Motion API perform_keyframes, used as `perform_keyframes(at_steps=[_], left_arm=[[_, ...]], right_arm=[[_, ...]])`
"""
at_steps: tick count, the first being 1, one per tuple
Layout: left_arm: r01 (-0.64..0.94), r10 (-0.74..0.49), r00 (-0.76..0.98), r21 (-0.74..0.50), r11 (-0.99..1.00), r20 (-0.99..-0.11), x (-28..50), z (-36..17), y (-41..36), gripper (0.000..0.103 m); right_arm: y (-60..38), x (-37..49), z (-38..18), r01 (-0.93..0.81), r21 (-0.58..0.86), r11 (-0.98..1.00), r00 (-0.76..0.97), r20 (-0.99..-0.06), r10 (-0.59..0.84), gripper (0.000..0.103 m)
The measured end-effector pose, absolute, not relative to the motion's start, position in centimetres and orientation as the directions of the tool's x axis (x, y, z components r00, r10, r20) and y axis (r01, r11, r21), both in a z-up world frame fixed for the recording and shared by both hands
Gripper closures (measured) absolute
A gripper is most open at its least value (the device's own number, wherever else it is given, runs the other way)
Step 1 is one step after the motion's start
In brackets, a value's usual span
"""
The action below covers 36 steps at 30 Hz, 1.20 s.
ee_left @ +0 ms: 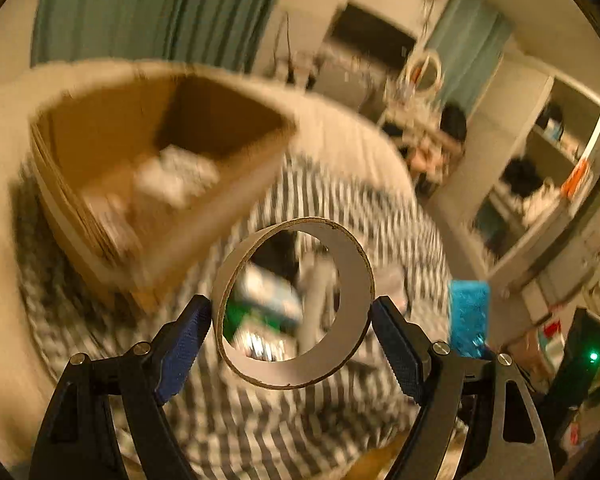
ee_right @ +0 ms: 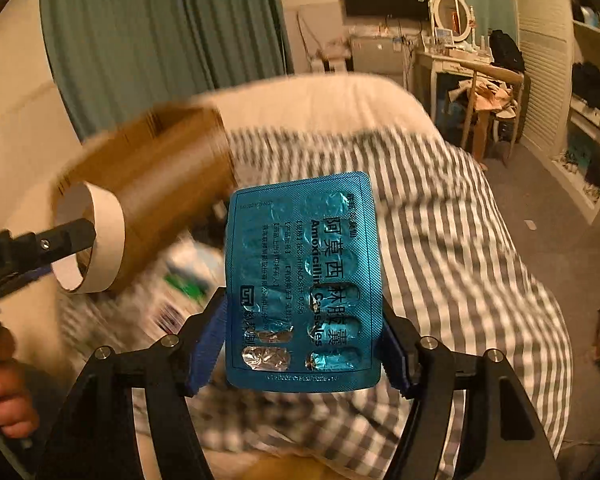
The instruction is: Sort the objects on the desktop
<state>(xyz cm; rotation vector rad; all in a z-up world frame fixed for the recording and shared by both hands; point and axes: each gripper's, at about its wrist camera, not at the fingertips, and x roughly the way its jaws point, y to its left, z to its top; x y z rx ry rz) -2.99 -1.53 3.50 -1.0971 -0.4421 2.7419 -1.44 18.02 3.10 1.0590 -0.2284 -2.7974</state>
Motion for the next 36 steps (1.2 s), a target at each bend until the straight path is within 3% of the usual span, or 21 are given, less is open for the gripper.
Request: perform_keyframes(at_steps=[5, 9, 14, 20, 21, 22, 26, 30, 36], left_arm=[[0.039, 0.183, -0.819, -0.37, -0.928, -0.544, -5.3, 9.9, -5.9, 0.019], [0.161, 0.112, -0.805, -0.396, -0.904, -0.583, -10.0, 12.0, -9.7, 0.019], [0.252, 0.009, -0.831, -0.391, -0.885, -0.556, -11.7, 8.7, -14.0, 0.019], [0.305, 0.014, -0.783, -0.404, -0.863, -0.621, -14.1, 4.4, -16.6, 0.018], [0.303, 0.022, -0.786, -0.417, -0.857, -0.617, -14.3, 4.1, -16.7, 0.017], [0.296, 0.031, -0.79, -0.425, -0.855, -0.613, -14.5, 4.0, -16.7, 0.015], [0.266, 0.011, -0.81, -0.383, -0.885, -0.586, -14.1, 4.3, -15.2, 0.0], [0.226, 0.004, -0.808, -0.316, -0.921, -0.589, -13.8, 4.9, -13.3, 0.0], [0.099, 0.091, -0.836, -0.312, -0.945, -0.542, -10.9, 7.5, -10.1, 0.0]], right_arm=[[14.5, -3.5, 10.6, 0.178, 0.201, -0.963, -0.822, -0.508, -0.258, 0.036], [9.9, -7.2, 14.2, 0.289, 0.243, -0.926, -0.831, -0.416, -0.369, 0.036], [4.7, -13.6, 12.9, 0.348, 0.256, -0.902, -0.779, -0.457, -0.43, 0.036], [1.4, -19.0, 10.0, 0.333, 0.285, -0.899, -0.748, -0.5, -0.436, 0.035], [1.3, -19.7, 9.6, 0.316, 0.302, -0.899, -0.751, -0.499, -0.432, 0.031], [1.4, -20.0, 9.3, 0.302, 0.319, -0.898, -0.753, -0.497, -0.43, 0.02], [2.3, -19.4, 9.1, 0.269, 0.34, -0.901, -0.771, -0.485, -0.413, 0.012], [4.6, -16.9, 9.1, 0.207, 0.32, -0.925, -0.784, -0.511, -0.352, 0.012], [11.9, -10.4, 10.2, 0.108, 0.269, -0.957, -0.814, -0.529, -0.24, 0.009]])
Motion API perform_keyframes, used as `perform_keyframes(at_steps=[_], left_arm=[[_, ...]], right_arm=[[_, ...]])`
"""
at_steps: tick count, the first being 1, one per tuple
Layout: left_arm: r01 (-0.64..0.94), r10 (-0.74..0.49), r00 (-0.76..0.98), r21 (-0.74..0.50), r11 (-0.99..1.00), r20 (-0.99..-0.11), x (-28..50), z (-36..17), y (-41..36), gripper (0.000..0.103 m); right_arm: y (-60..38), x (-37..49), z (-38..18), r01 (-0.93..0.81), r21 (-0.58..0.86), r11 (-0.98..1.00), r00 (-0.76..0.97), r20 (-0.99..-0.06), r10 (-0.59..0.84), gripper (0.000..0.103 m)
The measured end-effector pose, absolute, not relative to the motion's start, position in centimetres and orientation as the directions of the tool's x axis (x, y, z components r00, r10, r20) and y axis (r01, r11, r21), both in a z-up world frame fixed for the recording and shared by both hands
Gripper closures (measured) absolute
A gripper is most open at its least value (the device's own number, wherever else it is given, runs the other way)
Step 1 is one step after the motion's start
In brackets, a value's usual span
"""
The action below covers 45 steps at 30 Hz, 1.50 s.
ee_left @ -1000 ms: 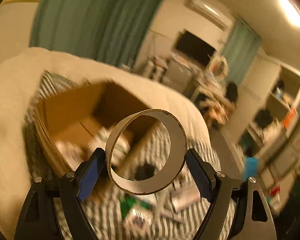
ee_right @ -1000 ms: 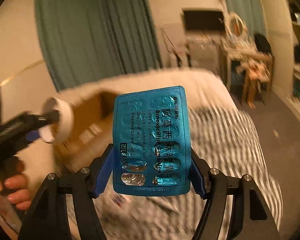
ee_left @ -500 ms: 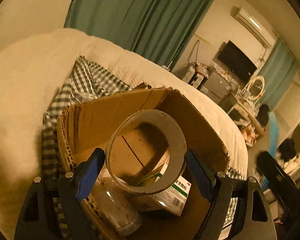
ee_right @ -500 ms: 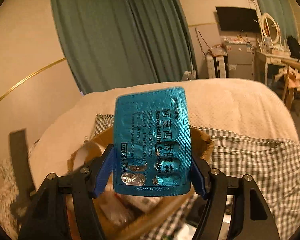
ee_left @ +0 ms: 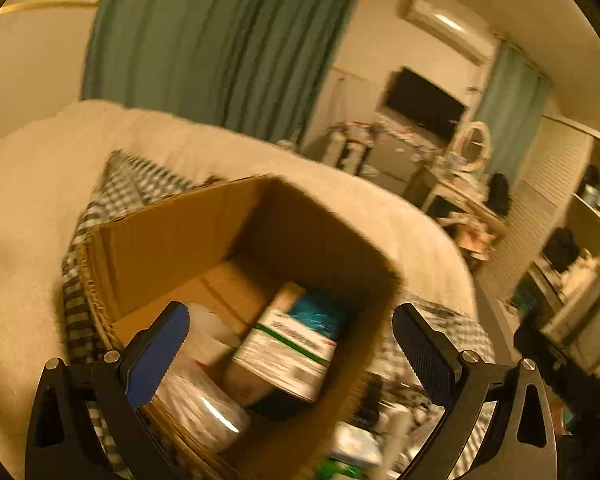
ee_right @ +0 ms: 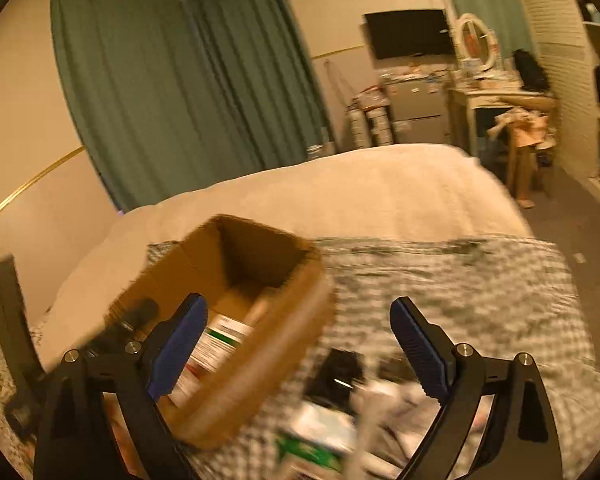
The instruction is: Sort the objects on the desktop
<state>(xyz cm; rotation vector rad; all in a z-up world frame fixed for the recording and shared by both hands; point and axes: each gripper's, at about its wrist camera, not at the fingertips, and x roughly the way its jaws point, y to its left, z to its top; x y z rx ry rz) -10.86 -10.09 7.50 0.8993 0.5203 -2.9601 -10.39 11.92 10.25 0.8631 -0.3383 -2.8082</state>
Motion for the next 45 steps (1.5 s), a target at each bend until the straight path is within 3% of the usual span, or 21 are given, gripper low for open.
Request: perform_keyframes(at_steps=[5, 9, 15, 20, 23, 31, 33, 35, 39, 41, 45], left_arm=[[-0.014, 0.163, -0.83, -0.273, -0.962, -0.533, -7.3, 8.9, -5.4, 0.0], [-0.044, 0.199, -0.757, -0.255, -0.966, -0.623, -4.9, 5.7, -1.7, 0.0], [0.013, 0.099, -0.657, -0.142, -0.99, -0.747, -2.7, -1.2, 1.7, 0.0], [0.037, 0.135, -0.528, -0.181, -0.983, -0.839, -5.2, -5.7, 2.2, 0.0], [0.09, 0.085, -0.431, -0.137, -0.986, -0.899, -6.5, -8.6, 2.3, 0.0], [0.088, 0.003, -0.401, -0.042, -0.995, -0.916, -7.4, -10.1, 3.1, 0.0], [0.056, 0.002, -0.404, -0.027, -0.998, -0.915, -7.8, -9.9, 3.2, 0.009], [0.029, 0.006, -0.414, -0.019, -0.999, -0.91, -7.9, -9.6, 3.5, 0.028], [-0.019, 0.033, -0.42, -0.027, -0.999, -0.907, -7.9, -9.2, 3.9, 0.051], [-0.03, 0.029, -0.433, -0.018, -0.999, -0.901, -7.6, -8.8, 3.9, 0.072], [-0.028, 0.054, -0.441, -0.046, -0.999, -0.896, -7.1, -8.3, 3.1, 0.089]], right_arm=[[17.0, -5.1, 9.4, 0.023, 0.185, -0.982, -0.821, -0.557, -0.125, 0.008], [19.2, -2.5, 7.5, -0.017, 0.178, -0.984, -0.808, -0.582, -0.091, 0.008], [21.2, -0.2, 3.0, -0.037, 0.172, -0.984, -0.773, -0.63, -0.081, 0.008], [22.8, 0.0, 1.0, -0.041, 0.218, -0.975, -0.755, -0.646, -0.113, 0.008], [23.9, 0.0, 0.7, -0.05, 0.261, -0.964, -0.761, -0.635, -0.133, 0.008], [25.3, -0.1, -0.5, -0.067, 0.312, -0.948, -0.746, -0.646, -0.16, 0.008], [25.2, -0.1, -0.7, -0.06, 0.314, -0.948, -0.741, -0.65, -0.169, 0.008], [24.8, -0.2, -0.8, -0.051, 0.295, -0.954, -0.736, -0.657, -0.164, 0.008], [23.6, -0.3, -1.3, -0.028, 0.266, -0.964, -0.72, -0.674, -0.165, 0.008], [22.8, -0.4, -1.6, -0.011, 0.246, -0.969, -0.709, -0.685, -0.166, 0.008], [20.7, -0.8, -2.0, 0.053, 0.193, -0.98, -0.692, -0.7, -0.175, 0.008]])
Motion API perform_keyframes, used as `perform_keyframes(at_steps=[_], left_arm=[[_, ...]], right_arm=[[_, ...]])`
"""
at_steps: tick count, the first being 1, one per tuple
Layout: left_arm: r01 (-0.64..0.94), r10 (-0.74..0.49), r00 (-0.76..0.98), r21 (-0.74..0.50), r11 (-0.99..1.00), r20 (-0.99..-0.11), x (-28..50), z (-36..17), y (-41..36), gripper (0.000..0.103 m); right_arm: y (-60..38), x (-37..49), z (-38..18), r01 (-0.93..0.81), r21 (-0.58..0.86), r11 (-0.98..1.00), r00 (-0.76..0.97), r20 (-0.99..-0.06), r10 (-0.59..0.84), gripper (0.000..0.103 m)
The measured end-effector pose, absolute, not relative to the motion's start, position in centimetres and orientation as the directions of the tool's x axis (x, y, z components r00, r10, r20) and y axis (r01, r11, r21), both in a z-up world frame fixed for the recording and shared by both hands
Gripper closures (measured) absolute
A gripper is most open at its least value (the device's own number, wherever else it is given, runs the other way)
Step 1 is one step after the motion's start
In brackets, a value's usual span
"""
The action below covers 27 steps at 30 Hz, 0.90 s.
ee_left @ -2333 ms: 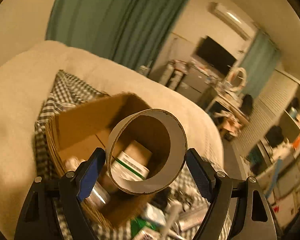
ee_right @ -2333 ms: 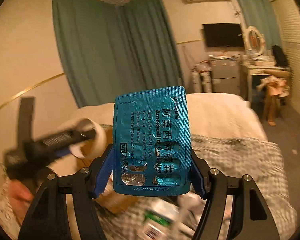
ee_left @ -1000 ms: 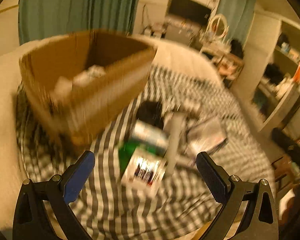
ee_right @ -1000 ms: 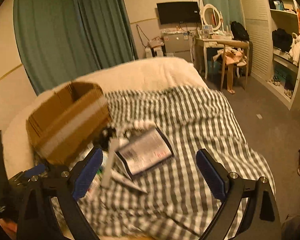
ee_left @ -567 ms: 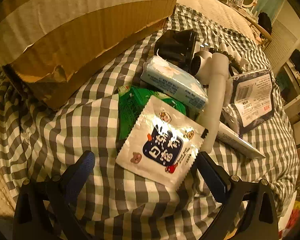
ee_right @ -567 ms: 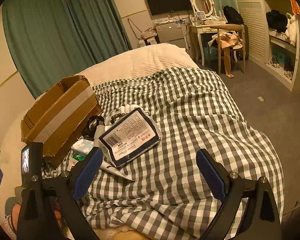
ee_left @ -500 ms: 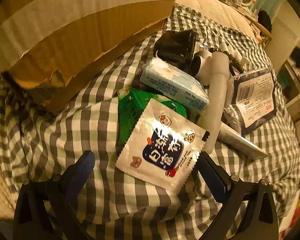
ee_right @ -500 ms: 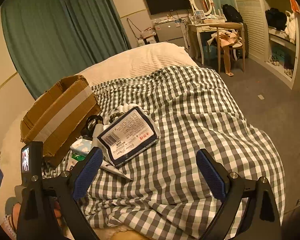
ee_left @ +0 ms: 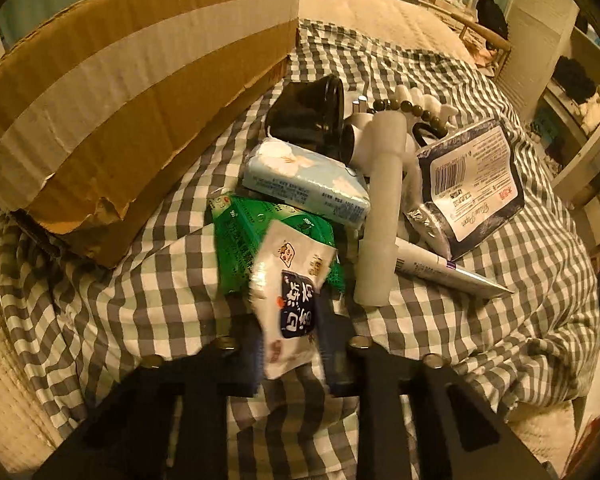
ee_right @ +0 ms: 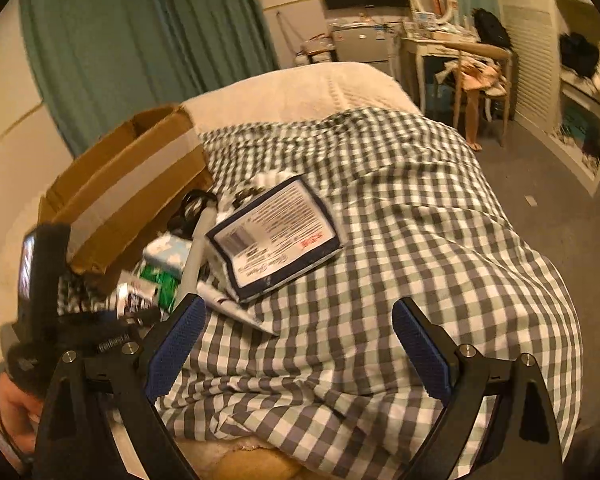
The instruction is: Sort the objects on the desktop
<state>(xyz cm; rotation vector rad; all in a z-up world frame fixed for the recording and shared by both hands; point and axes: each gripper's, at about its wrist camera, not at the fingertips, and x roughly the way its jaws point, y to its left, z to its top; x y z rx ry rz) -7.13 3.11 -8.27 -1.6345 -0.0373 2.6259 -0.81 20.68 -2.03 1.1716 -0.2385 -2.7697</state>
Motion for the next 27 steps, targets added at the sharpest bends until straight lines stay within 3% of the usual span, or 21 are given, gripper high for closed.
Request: perform_keyframes(at_steps=[1, 9, 11, 13, 17, 18, 21, 27], left_arm=[[-0.016, 0.06, -0.442, -0.059, -0.998, -0.895, -7.0, -8.1, 2.7, 0.095], [0.076, 0.181, -0.434, -0.236, -0.969, -0.883, -6.8, -7.5, -0.4, 0.095], [0.084, 0.162, -0.448, -0.221, -0.972, -0.879, -6.8, -7.3, -0.5, 0.096], [0.091, 0.14, -0.467, -0.204, -0.975, -0.873, -6.7, -7.0, -0.8, 0.096], [0.1, 0.155, -0.474, -0.227, -0.969, -0.867, -7.3, -7.0, -0.9, 0.096], [0.104, 0.154, -0.47, -0.228, -0.968, -0.869, -7.4, -7.2, -0.9, 0.096], [0.124, 0.162, -0.453, -0.241, -0.963, -0.877, -7.9, -7.8, -1.0, 0.096], [0.121, 0.125, -0.48, -0.207, -0.971, -0.868, -8.1, -7.8, -0.5, 0.096]], right_arm=[[19.9, -1.0, -2.1, 0.079, 0.175, -0.981, -0.684, -0.707, -0.181, 0.008], [13.9, -3.0, -4.1, 0.263, -0.015, -0.965, -0.615, -0.773, -0.156, 0.011], [13.2, -4.1, -5.1, 0.303, -0.01, -0.953, -0.576, -0.799, -0.174, 0.021], [12.8, -5.1, -6.1, 0.32, 0.003, -0.948, -0.546, -0.816, -0.187, 0.042], [11.8, -7.2, -8.1, 0.362, 0.001, -0.932, -0.492, -0.849, -0.192, 0.058], [11.5, -7.4, -8.5, 0.371, -0.006, -0.928, -0.475, -0.86, -0.184, 0.072], [11.2, -7.2, -9.3, 0.37, -0.046, -0.928, -0.487, -0.86, -0.152, 0.075], [12.6, -5.8, -8.2, 0.345, 0.005, -0.939, -0.487, -0.854, -0.183, 0.083]])
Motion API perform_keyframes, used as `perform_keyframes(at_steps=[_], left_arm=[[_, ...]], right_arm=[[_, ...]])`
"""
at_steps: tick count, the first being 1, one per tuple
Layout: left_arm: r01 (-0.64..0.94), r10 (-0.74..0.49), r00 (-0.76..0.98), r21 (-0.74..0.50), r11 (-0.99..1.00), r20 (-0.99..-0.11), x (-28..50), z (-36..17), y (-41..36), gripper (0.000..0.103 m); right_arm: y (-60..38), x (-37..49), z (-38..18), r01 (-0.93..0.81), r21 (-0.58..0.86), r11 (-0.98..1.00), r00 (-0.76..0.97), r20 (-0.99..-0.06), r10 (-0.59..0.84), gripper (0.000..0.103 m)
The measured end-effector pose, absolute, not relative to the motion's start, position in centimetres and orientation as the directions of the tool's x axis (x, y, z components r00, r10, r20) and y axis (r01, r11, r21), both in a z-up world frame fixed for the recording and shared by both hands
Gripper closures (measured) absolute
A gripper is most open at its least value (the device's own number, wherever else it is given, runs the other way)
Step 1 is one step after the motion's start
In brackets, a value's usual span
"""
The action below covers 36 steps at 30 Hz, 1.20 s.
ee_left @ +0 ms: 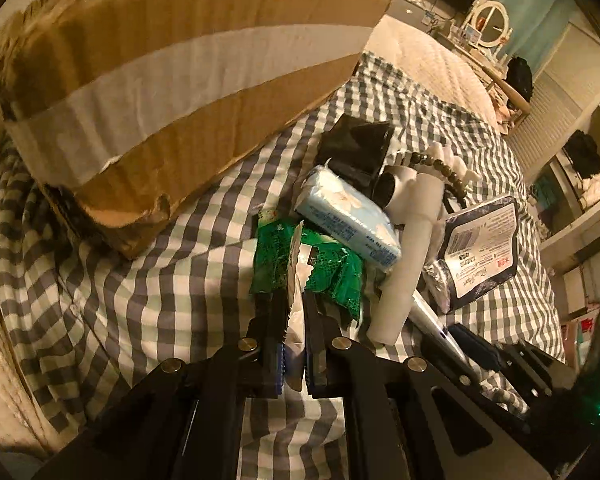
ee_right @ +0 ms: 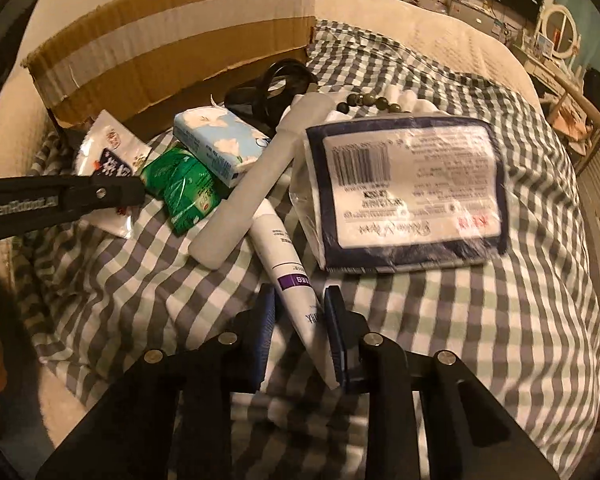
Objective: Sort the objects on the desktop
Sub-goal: 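Grasp the white tube with the right tool and lift it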
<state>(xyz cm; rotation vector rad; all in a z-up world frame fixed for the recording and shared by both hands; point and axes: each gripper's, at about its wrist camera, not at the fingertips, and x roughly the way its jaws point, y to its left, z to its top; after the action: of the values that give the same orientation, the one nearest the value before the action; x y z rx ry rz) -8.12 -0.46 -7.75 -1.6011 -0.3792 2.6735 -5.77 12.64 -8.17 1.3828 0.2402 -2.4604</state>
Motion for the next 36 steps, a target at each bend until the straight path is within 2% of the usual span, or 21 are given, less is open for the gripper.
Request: perform_keyframes(at_steps=[4, 9, 16, 24, 30, 36], left_arm=[[0.083, 0.11, -0.539, -0.182, -0.98, -0.835, -7.6, -6.6, 0.3, 0.096], [0.069, 0.029, -0.621, -0.092, -0.993, -0.784, -6.5, -4.9, 1.1, 0.096], [0.079, 0.049, -0.624, -0.125, -0.989, -0.78, -6.1, -4.5, 0.1, 0.096], [0.079, 0.067, -0.608, -0.144, -0.986, -0.791, -6.0, -4.7, 0.4, 0.096], [0.084, 0.067, -0.602, -0.146, -0.986, -0.795, -6.2, -5.0, 0.6, 0.096], [0.066, 0.102, -0.621, -0.182, -0.981, -0.777, -6.1, -4.4, 0.4, 0.096]], right_arm=[[13.6, -5.0, -6.7, 0.321, 0.014, -0.947, -0.505, -0.843, -0.184, 0.089], [14.7, -3.9, -5.6, 0.273, 0.052, -0.961, -0.524, -0.829, -0.193, 0.09], [16.7, -1.8, -4.7, 0.183, 0.054, -0.982, -0.556, -0.818, -0.149, 0.091], [16.5, -3.6, -7.2, 0.171, 0.082, -0.982, -0.5, -0.851, -0.158, 0.089], [15.2, -5.7, -9.2, 0.179, 0.041, -0.983, -0.449, -0.886, -0.119, 0.087], [14.8, -3.2, -6.5, 0.186, -0.034, -0.982, -0.498, -0.865, -0.064, 0.09]])
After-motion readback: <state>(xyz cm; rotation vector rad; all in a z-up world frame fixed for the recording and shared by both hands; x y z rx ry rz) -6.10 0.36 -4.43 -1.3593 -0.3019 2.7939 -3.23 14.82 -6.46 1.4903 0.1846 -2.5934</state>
